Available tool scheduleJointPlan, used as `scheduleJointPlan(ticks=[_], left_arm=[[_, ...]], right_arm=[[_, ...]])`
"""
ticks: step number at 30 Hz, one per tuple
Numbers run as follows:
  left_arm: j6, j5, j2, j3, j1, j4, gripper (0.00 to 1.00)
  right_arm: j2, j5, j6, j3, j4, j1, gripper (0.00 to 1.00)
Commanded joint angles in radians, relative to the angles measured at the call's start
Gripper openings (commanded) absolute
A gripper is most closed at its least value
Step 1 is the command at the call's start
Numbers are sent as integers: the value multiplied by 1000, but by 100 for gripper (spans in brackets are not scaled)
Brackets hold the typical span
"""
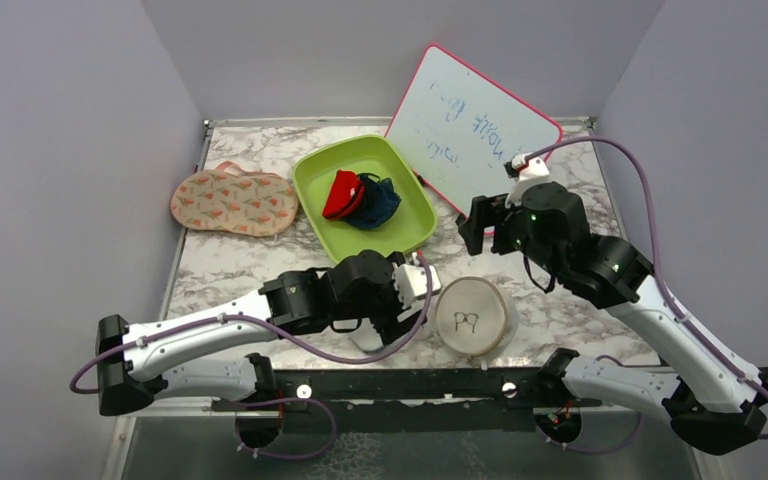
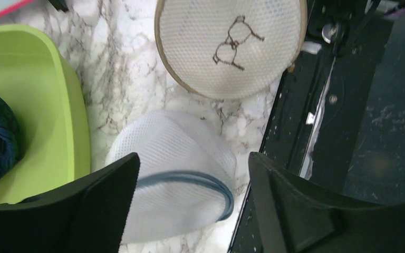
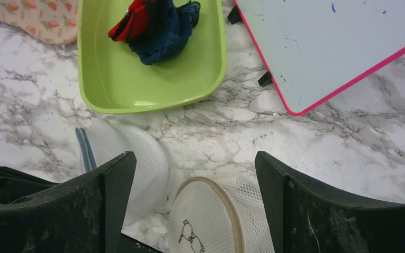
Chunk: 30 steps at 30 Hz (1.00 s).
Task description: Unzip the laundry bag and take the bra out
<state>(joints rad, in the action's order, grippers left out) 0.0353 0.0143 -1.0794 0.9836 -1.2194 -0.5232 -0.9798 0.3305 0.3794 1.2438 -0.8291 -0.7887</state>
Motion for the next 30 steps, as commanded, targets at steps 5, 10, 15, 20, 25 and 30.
scheduleJointPlan(ticks=[5, 10, 15, 20, 25, 30], left_arm=[[-127, 18, 27, 40, 171, 165, 74], [-191, 31, 44, 16, 294, 222, 77], [-252, -7, 72, 35, 426, 206, 86], [-280, -224, 123, 133, 593, 157, 99], [-251, -450, 209, 236, 653, 174, 99], [-233, -536, 338, 253, 653, 245, 99]], right_arm=[[35, -60, -42, -12, 99, 0, 84], [27, -80, -48, -22, 99, 1, 86], [45, -70, -54, -5, 98, 1, 91], [98, -43, -100, 21, 140, 0, 97], [148, -7, -154, 83, 171, 0, 100], [210, 39, -205, 121, 201, 0, 100]])
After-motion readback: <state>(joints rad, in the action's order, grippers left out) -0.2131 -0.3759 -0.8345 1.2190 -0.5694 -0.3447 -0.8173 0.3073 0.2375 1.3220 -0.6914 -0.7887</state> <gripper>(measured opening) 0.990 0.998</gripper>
